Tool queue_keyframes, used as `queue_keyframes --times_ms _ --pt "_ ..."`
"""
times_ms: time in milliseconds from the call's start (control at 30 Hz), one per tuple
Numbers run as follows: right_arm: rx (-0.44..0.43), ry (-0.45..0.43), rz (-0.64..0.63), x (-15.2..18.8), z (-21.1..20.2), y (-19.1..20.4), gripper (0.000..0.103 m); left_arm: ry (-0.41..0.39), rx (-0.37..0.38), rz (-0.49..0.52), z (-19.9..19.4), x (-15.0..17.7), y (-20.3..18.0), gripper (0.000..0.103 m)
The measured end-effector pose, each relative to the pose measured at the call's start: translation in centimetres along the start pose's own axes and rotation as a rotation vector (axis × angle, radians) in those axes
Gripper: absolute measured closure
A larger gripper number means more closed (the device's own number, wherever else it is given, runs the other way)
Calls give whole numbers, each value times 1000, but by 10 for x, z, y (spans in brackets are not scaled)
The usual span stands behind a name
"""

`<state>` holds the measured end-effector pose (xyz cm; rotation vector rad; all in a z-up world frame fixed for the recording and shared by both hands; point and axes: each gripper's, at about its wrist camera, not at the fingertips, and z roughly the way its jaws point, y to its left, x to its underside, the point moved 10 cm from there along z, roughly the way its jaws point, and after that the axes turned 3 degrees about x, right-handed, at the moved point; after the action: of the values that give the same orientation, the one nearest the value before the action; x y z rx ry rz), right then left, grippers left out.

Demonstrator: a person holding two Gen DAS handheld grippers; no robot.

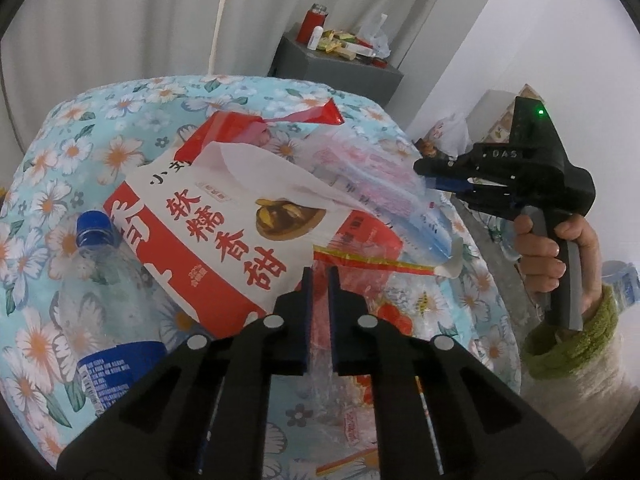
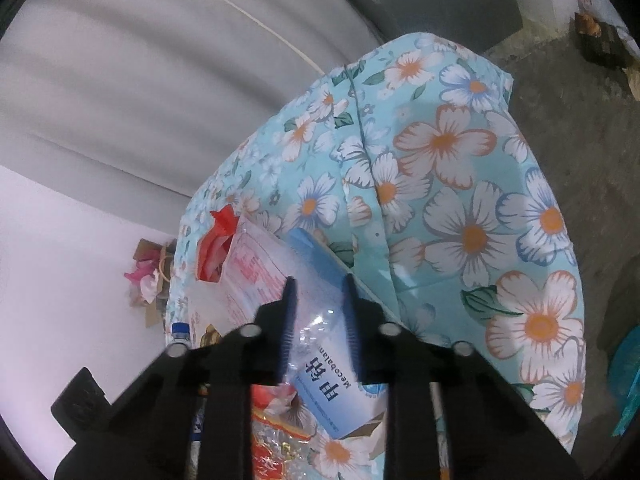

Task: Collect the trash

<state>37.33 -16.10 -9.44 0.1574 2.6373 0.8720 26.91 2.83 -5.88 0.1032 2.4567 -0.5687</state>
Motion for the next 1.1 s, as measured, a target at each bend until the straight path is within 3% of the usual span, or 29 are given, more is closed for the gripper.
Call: queue_keyframes --times_ms 33,167,567,1100 --pt "-1 -1 -4 1 -1 0 91 -8 6 5 -2 -1 -2 100" --pt "-6 -18 -21 4 -8 4 94 -45 22 33 -12 -3 -12 103" --pt "-44 -109 -38 9 -52 12 98 -142 59 72 -51 -10 -34 103" --pt "-11 -345 3 48 -178 -25 99 -268 131 207 -109 -23 -102 103"
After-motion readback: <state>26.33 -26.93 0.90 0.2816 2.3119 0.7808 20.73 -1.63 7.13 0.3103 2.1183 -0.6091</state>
